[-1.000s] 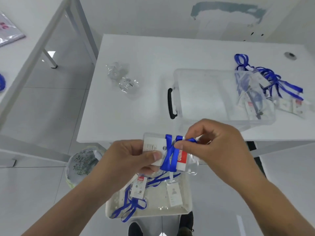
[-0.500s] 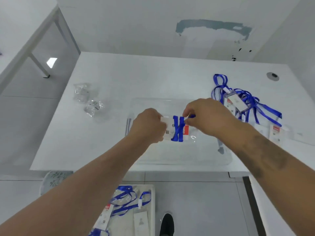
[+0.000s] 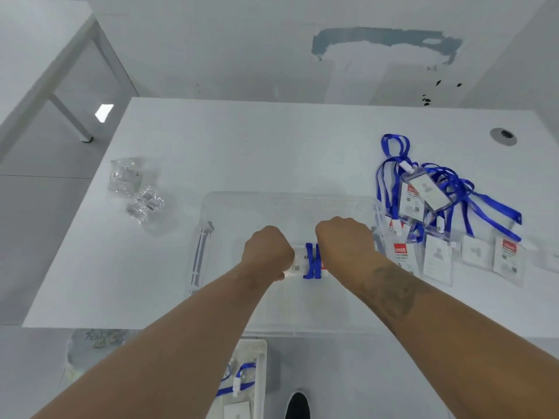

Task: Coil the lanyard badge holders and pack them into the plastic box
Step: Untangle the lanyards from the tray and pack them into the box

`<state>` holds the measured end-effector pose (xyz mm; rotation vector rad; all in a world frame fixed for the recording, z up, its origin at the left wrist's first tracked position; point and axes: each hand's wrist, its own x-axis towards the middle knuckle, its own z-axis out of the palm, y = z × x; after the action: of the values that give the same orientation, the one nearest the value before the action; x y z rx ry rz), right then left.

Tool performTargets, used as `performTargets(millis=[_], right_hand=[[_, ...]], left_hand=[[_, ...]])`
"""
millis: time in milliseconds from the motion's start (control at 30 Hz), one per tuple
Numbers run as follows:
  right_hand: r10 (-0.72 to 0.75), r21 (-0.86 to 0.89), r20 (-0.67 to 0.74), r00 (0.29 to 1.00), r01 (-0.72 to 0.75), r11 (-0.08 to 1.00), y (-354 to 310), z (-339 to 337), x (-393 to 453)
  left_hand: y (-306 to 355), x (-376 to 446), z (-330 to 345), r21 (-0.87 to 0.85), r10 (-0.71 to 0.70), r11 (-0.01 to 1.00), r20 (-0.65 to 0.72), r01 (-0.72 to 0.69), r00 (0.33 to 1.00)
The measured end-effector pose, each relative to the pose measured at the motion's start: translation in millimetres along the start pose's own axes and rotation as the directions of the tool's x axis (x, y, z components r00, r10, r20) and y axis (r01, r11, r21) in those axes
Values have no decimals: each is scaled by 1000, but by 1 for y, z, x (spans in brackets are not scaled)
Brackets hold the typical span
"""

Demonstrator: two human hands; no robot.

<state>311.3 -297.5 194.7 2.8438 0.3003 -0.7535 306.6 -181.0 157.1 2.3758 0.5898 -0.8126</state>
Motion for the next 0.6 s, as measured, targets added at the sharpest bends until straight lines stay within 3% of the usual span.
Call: performTargets(millis=[333, 600], right_hand=[[-4, -81, 27, 1000, 6, 997, -2, -3, -5], [-9, -54, -167, 986, 0, 999, 1, -26, -45]], left_hand=[[5, -2, 7, 14, 68, 998, -77, -67, 995], [4, -47, -22, -74, 184, 979, -64, -188, 981]])
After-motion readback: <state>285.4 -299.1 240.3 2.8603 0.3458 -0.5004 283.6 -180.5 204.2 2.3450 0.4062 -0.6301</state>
